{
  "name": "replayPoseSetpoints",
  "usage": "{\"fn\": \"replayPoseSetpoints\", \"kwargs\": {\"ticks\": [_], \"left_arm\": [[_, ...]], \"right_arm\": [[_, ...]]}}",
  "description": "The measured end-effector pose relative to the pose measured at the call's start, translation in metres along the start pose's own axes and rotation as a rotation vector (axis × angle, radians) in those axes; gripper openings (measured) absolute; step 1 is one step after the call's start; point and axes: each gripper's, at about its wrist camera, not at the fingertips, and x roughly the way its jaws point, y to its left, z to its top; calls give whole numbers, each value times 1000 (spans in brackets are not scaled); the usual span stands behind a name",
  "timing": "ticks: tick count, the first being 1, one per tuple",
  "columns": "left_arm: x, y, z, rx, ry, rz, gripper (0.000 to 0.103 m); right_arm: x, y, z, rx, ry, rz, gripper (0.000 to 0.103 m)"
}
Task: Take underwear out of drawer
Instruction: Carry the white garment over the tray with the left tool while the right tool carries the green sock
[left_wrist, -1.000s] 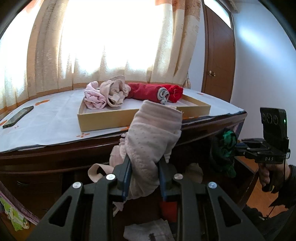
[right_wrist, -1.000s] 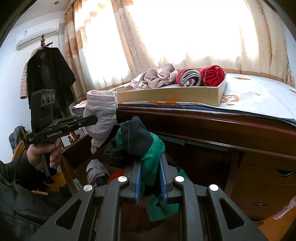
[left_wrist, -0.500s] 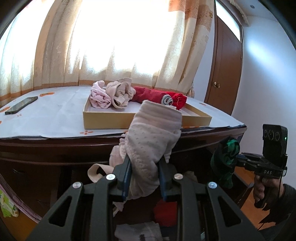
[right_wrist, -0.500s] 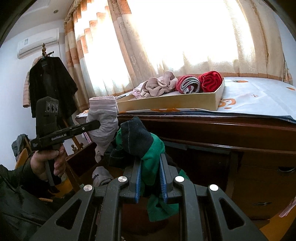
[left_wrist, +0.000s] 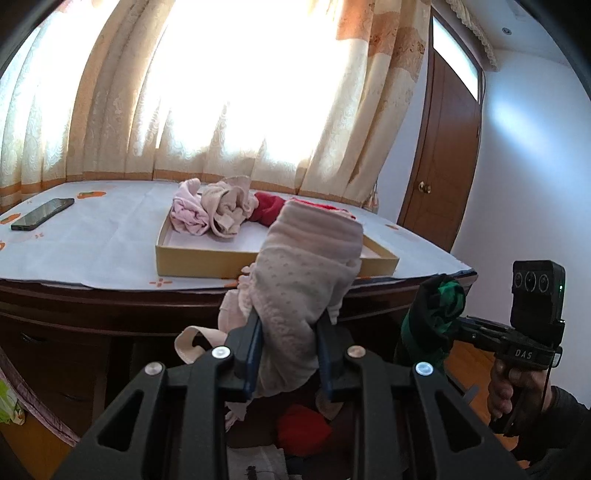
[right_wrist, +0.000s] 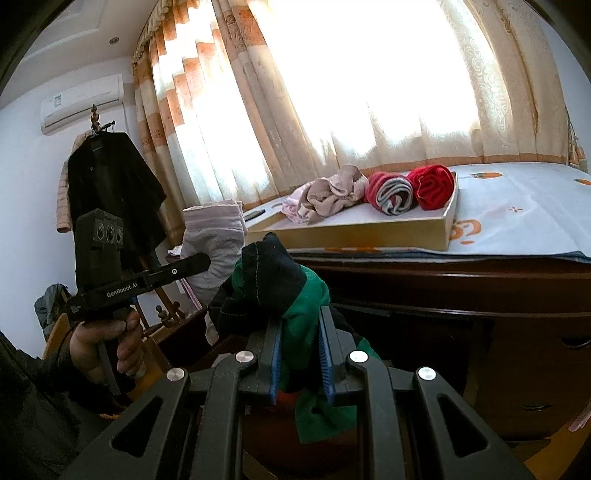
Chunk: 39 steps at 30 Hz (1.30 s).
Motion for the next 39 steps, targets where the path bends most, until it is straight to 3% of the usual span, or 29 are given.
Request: {"fn": "replayPoseSetpoints", "kwargs": {"ticks": [39], "left_arm": [[-14, -3, 42, 7, -73, -13, 24]], "right_arm": [[-10, 8, 48, -20, -77, 6, 19]]}}
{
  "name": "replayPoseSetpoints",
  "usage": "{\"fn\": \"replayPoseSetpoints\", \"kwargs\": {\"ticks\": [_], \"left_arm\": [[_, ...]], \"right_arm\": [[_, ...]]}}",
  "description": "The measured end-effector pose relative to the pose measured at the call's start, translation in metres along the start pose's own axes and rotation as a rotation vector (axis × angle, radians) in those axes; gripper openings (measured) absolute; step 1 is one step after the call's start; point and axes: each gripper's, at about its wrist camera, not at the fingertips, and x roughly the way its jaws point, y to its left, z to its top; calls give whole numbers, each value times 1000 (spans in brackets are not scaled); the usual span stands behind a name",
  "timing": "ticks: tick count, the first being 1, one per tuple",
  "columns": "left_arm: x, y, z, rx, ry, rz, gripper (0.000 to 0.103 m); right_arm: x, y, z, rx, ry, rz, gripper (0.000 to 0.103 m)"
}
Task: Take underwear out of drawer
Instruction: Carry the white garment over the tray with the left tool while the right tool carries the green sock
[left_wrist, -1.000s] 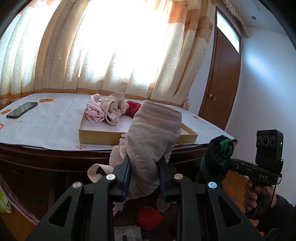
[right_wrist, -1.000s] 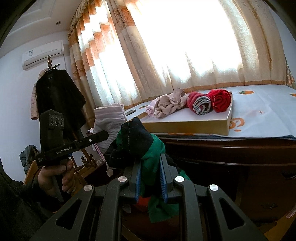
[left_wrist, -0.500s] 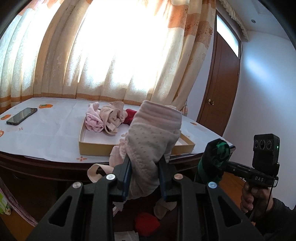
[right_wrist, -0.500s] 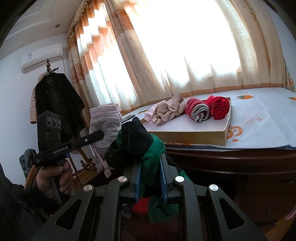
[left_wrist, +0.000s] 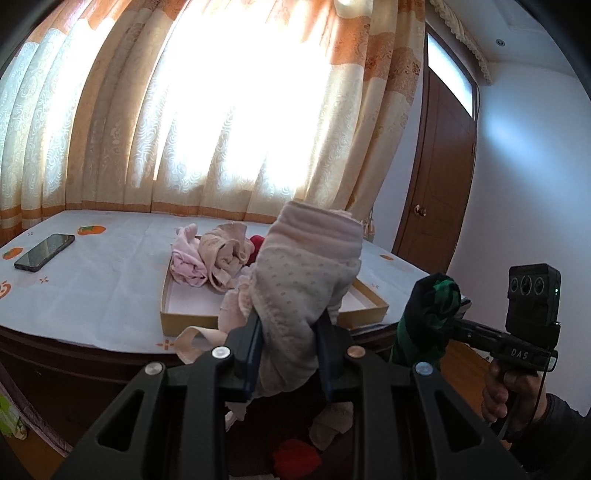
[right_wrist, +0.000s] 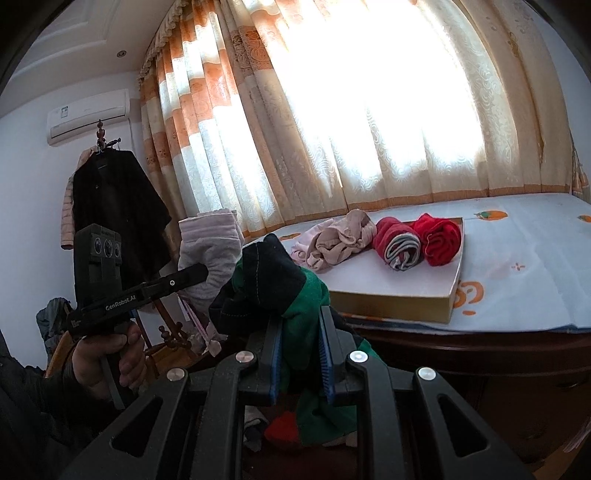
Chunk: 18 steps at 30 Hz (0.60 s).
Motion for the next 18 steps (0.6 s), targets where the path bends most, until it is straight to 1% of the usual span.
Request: {"fn": "replayPoseSetpoints", "kwargs": {"ticks": [13, 18], "left_arm": [[13, 12, 28, 32, -6, 24, 24], [20, 13, 39, 61, -2, 33, 24]], "right_arm": [[6, -5, 36, -56, -6, -28, 19], [10, -6, 51, -70, -3, -30, 19]]}}
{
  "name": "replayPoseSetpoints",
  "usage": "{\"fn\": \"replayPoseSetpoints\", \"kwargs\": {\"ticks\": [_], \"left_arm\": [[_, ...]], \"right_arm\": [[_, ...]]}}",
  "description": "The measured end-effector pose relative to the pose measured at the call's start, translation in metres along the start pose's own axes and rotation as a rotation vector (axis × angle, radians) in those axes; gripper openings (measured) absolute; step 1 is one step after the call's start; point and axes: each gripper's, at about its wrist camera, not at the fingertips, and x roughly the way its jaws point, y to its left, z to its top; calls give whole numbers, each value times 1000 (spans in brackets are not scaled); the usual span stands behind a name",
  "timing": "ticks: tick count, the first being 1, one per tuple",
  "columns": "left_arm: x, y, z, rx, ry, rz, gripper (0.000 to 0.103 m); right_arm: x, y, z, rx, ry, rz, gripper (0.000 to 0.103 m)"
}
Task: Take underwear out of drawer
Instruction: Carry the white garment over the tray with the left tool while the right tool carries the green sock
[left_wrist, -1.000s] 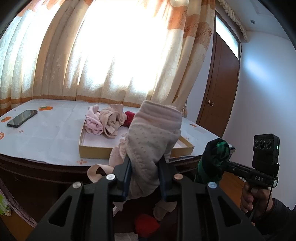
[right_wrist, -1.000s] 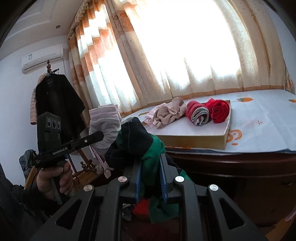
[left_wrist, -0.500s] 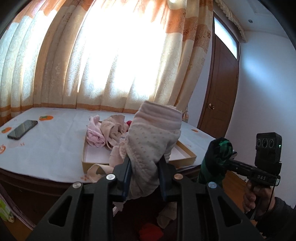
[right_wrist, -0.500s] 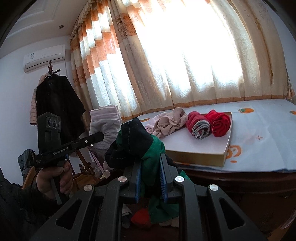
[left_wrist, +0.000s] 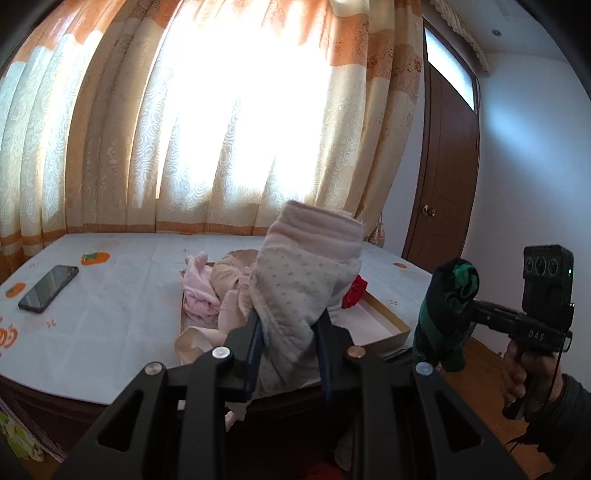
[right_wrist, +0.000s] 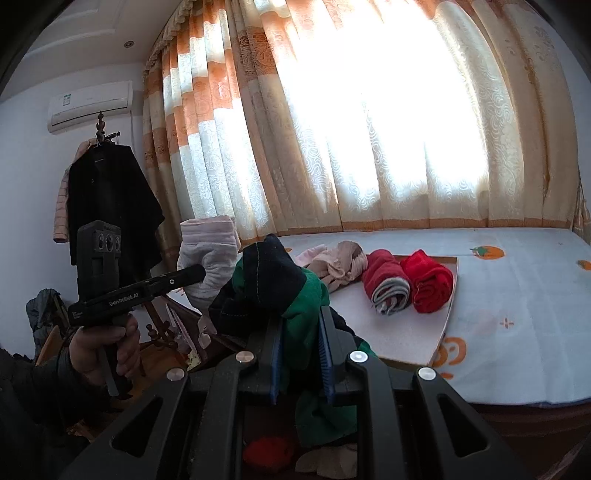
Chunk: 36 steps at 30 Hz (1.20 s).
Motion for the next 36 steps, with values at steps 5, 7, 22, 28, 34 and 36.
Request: {"fn": "replayPoseSetpoints", "kwargs": {"ticks": [5, 7, 22, 28, 34, 36], "left_arm": [[9, -1, 9, 41, 9, 13, 24], [13, -1, 12, 55, 16, 16, 24], [46, 8, 24, 106, 66, 51, 24], [61, 12, 26, 112, 97, 64, 24], [72, 15, 27, 128, 117, 78, 24], [75, 15, 27, 134, 125, 79, 24]], "right_arm": [[10, -2, 13, -26, 17, -12, 19], [14, -3, 19, -32, 22, -16, 19], [42, -23, 44, -49, 61, -65, 19], [58, -32, 51, -54, 87, -80, 19], [70, -39, 53, -58, 109, -93, 19], [73, -41, 53, -58, 116, -96, 19]]}}
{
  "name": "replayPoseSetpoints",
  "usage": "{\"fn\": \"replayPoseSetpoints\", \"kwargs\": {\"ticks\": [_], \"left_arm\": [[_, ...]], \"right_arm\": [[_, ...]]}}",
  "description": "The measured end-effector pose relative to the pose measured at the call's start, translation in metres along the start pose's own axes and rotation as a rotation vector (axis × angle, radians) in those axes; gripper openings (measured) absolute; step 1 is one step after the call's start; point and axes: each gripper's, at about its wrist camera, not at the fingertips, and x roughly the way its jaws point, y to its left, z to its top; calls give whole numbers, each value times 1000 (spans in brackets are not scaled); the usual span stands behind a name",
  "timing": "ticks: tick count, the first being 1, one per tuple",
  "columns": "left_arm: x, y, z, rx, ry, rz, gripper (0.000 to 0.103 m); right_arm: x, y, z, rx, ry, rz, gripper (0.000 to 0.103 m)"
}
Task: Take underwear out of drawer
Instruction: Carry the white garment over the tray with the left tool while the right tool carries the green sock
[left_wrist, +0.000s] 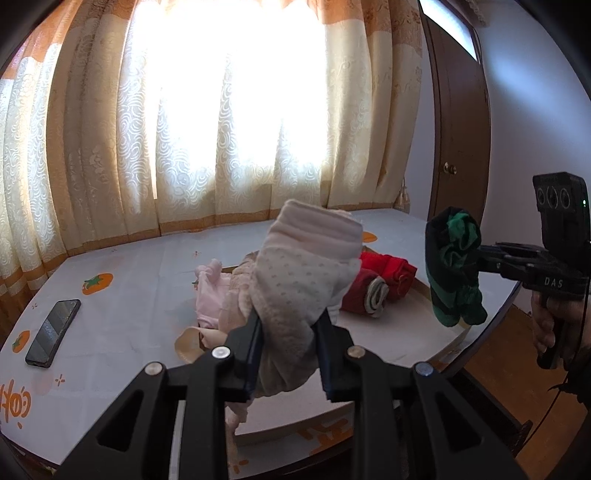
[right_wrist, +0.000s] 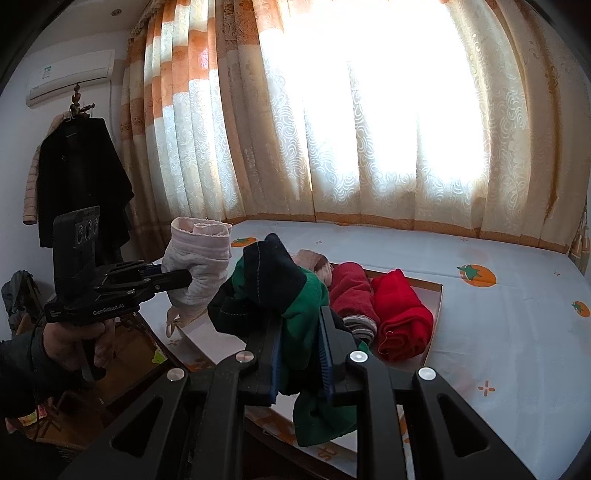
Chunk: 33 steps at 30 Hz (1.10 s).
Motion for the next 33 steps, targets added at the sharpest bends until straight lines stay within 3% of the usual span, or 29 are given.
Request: {"fn": "replayPoseSetpoints", "kwargs": {"ticks": [33], "left_arm": [[21, -2, 7, 111, 45, 70, 24]], "right_arm": [[19, -6, 5, -23, 54, -45, 19]]}}
